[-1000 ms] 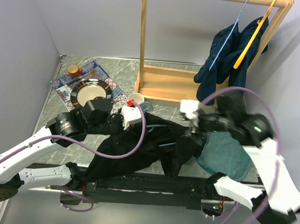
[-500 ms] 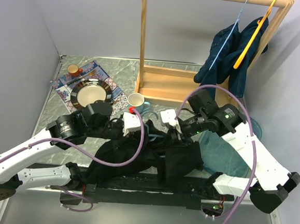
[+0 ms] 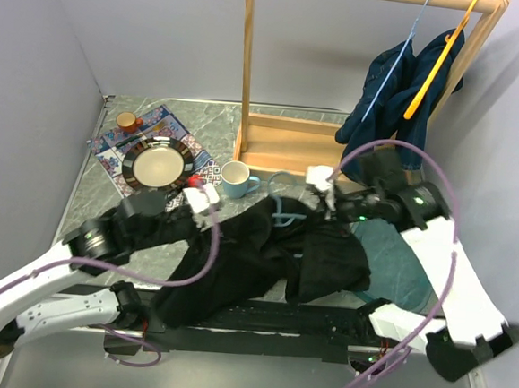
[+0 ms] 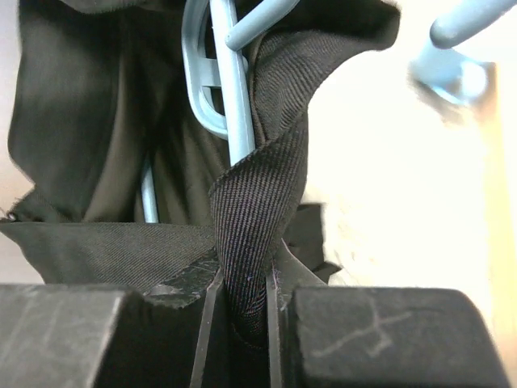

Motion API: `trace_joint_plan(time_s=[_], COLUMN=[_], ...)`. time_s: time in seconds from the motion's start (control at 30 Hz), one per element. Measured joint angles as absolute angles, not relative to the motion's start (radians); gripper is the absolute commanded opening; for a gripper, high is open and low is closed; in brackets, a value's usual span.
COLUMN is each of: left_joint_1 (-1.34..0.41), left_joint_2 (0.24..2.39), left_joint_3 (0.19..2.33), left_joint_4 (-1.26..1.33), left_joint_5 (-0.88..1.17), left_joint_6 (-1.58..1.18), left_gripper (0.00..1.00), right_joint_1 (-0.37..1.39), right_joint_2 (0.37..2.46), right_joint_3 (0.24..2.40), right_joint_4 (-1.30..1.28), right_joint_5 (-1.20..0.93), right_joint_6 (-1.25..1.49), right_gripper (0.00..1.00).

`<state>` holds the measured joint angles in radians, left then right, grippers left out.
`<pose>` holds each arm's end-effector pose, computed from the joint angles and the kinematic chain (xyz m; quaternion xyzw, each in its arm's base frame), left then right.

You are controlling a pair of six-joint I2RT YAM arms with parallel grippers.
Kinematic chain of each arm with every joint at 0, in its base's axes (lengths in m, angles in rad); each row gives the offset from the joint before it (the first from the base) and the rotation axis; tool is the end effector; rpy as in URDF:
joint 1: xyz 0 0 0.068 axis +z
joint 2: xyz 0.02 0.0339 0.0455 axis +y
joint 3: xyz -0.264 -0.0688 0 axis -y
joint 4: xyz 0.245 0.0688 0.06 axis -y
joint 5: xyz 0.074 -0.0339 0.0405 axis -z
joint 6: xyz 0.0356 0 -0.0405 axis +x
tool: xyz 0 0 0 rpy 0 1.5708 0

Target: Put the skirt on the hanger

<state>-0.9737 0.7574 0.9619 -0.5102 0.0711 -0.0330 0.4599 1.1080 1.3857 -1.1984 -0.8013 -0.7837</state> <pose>0.0880 -0.1340 0.3704 0.3840 0.7090 -0.3101 0.5037 0.1509 0.1033 0.3960 -0.6095 0.6367 0.3174 0.3498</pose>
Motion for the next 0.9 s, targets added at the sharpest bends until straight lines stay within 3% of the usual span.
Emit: trace_joint_plan(time_s=[0.17, 0.43, 0.8, 0.83, 0.9], left_joint_1=[-0.958, -0.955, -0.944, -0.943, -0.941], left_joint_2=[0.641, 0.68, 0.538, 0.538, 0.566], left_joint_3=[0.874, 0.828, 0.772, 0.772, 0.773], left_joint_4=[-0.488, -0.474, -0.45, -0.445, -0.442], left_joint_5=[-0.021, -0.184, -0.123, -0.118, -0.11], left_joint_6=[-0.109, -0.163, -0.143, -0.142, -0.134], left_gripper=[0.98, 0.97, 0.97, 0.96, 0.84], right_joint_1=[0.416, 0.35, 0.313, 0.31, 0.305], right_joint_2=[0.974, 0.95, 0.974, 0.974, 0.974], right_joint_3=[1.352, 1.356, 1.357, 1.359, 1.371], right_joint_4=[-1.185, -1.156, -1.15, -1.15, -1.159], right_joint_5=[-0.742, -0.672, -0.672, -0.675, -0.679], right_joint_6=[-0.735, -0.675, -0.677, -0.681, -0.697], right_gripper=[0.0, 0.0, 0.0, 0.0, 0.0])
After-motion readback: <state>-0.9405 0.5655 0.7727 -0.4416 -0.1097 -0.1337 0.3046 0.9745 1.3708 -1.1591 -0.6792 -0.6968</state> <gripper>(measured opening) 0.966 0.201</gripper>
